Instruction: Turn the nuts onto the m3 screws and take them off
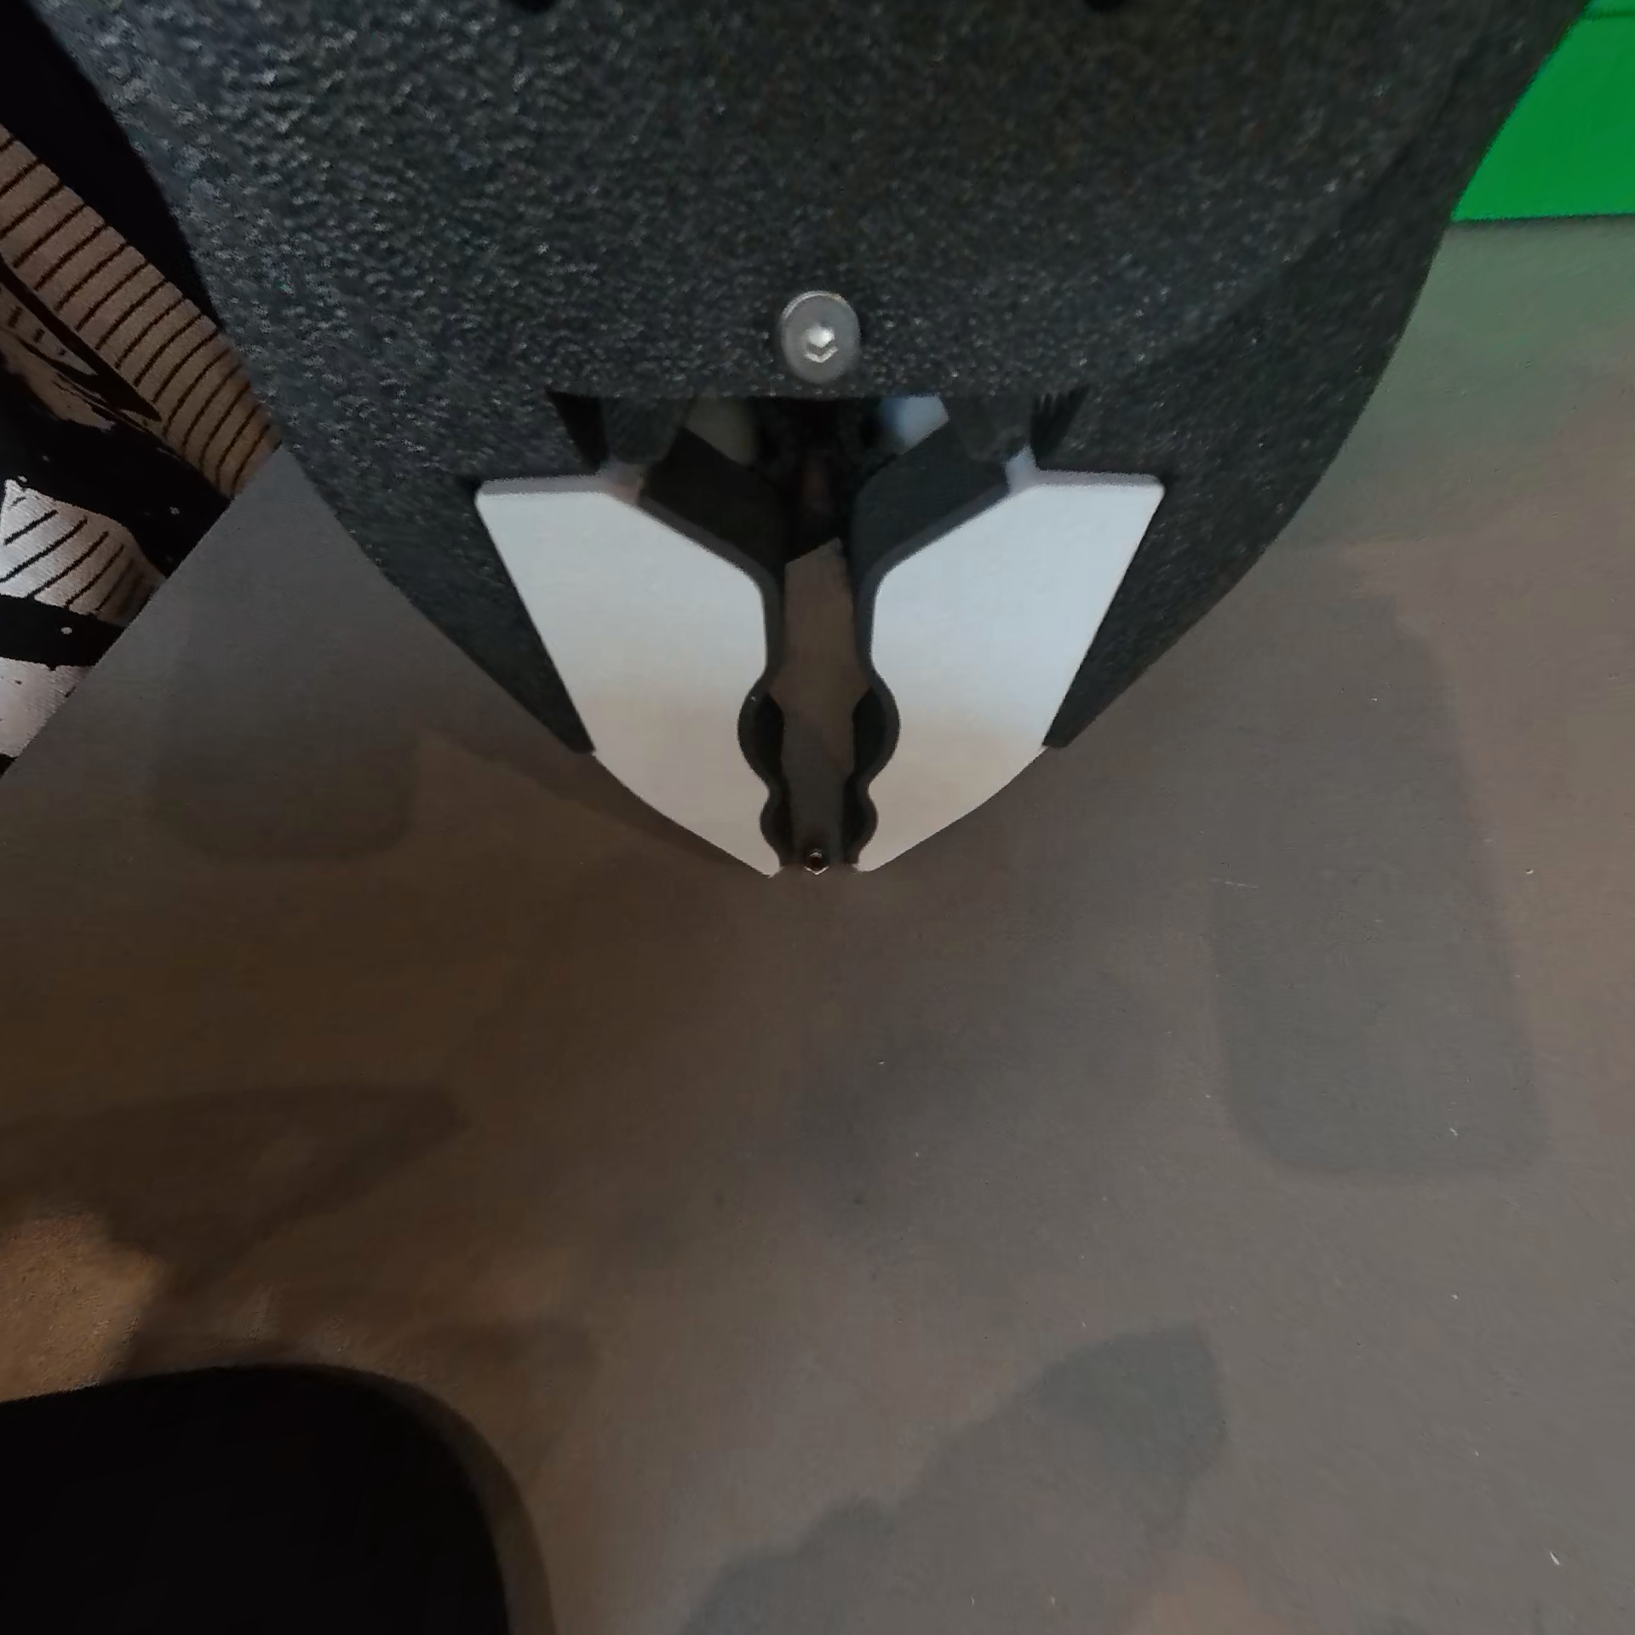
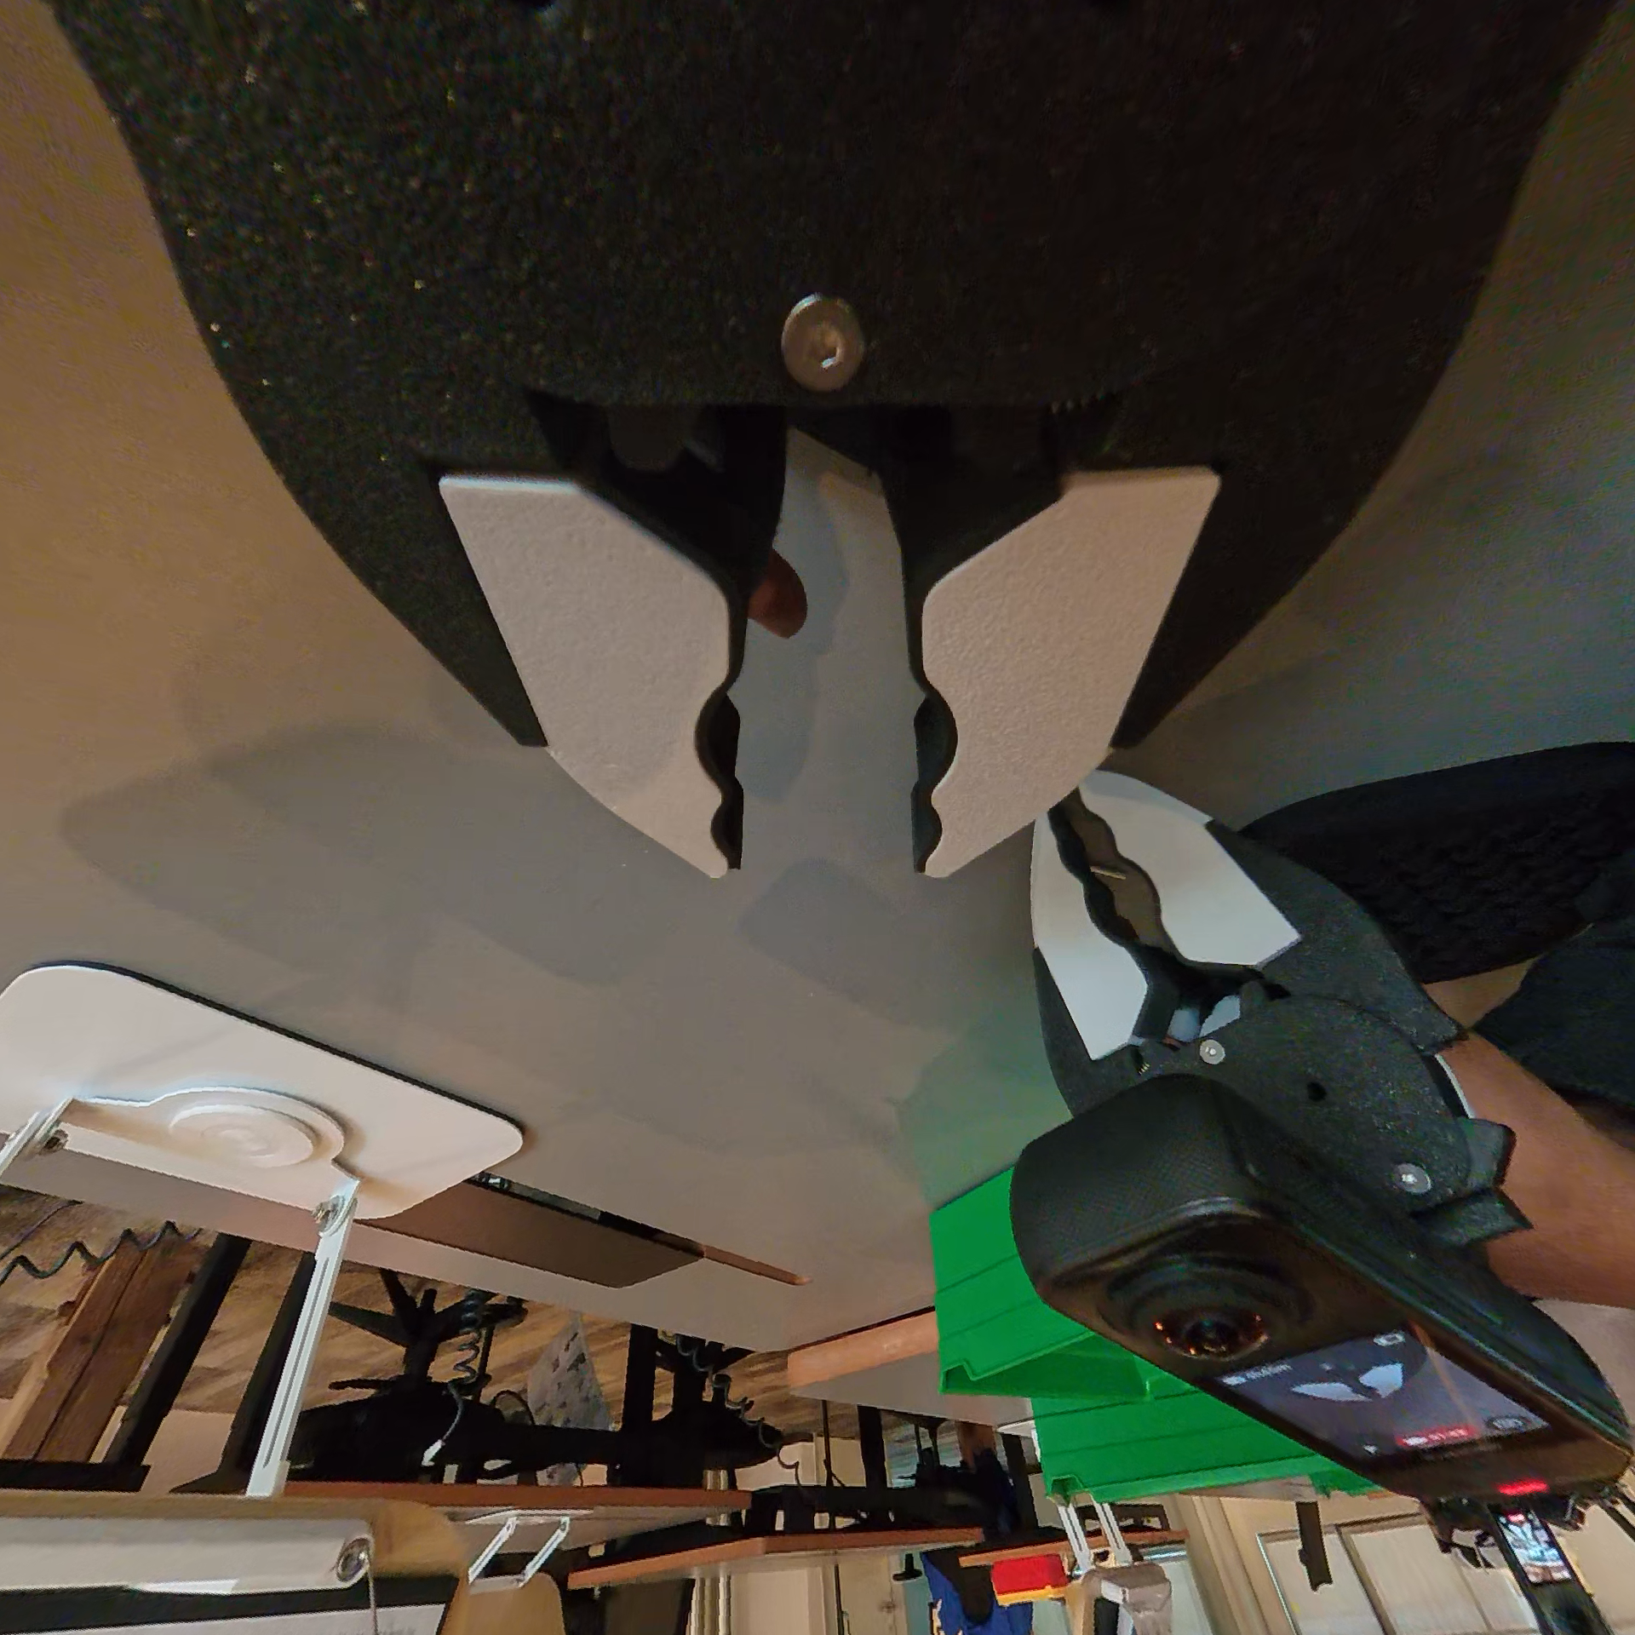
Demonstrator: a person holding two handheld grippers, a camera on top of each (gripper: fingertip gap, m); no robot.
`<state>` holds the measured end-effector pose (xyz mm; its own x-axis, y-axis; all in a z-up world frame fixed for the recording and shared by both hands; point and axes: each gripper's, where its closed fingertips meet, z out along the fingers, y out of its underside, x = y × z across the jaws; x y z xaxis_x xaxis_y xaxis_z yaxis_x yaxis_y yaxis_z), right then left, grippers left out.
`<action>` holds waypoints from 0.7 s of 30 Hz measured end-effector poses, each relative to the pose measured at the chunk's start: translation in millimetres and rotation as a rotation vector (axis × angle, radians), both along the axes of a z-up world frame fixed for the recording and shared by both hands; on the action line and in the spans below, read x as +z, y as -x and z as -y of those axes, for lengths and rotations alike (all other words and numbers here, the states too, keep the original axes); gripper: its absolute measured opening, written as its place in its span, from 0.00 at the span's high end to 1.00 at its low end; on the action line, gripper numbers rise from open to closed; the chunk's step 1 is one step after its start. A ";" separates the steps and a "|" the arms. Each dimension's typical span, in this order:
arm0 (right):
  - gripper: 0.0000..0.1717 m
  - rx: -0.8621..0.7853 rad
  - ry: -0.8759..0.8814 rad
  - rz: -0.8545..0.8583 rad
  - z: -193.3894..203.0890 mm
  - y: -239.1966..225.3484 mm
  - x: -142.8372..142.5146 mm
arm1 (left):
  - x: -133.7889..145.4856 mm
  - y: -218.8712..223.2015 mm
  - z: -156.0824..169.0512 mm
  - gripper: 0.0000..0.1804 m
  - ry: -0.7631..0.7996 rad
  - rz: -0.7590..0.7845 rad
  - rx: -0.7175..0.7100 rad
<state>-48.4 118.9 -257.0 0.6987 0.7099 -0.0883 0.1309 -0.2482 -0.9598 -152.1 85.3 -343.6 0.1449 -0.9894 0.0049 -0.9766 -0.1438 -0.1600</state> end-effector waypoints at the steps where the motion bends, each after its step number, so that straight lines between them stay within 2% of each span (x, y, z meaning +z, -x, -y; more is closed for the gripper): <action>1: 0.79 0.000 0.000 0.000 0.0 0.0 0.0 | 0.1 0.2 0.3 0.94 0.002 0.000 0.002; 13: 0.79 0.000 0.006 0.005 -0.4 0.0 -1.9 | 19.7 -4.7 -0.7 0.84 0.011 0.127 0.024; 16: 0.79 0.001 0.007 0.008 -0.3 0.2 -2.7 | 32.9 -10.7 -8.2 0.82 -0.021 0.240 0.042; 21: 0.79 0.002 0.011 0.014 -0.5 0.6 -4.0 | 68.1 -24.3 -23.2 0.82 -0.088 0.545 0.092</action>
<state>-49.1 119.4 -261.0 0.6989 0.7100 -0.0863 0.1450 -0.2587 -0.9550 -127.8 108.5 -275.5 0.2298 -0.9730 0.0214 -0.7330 -0.1876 -0.6538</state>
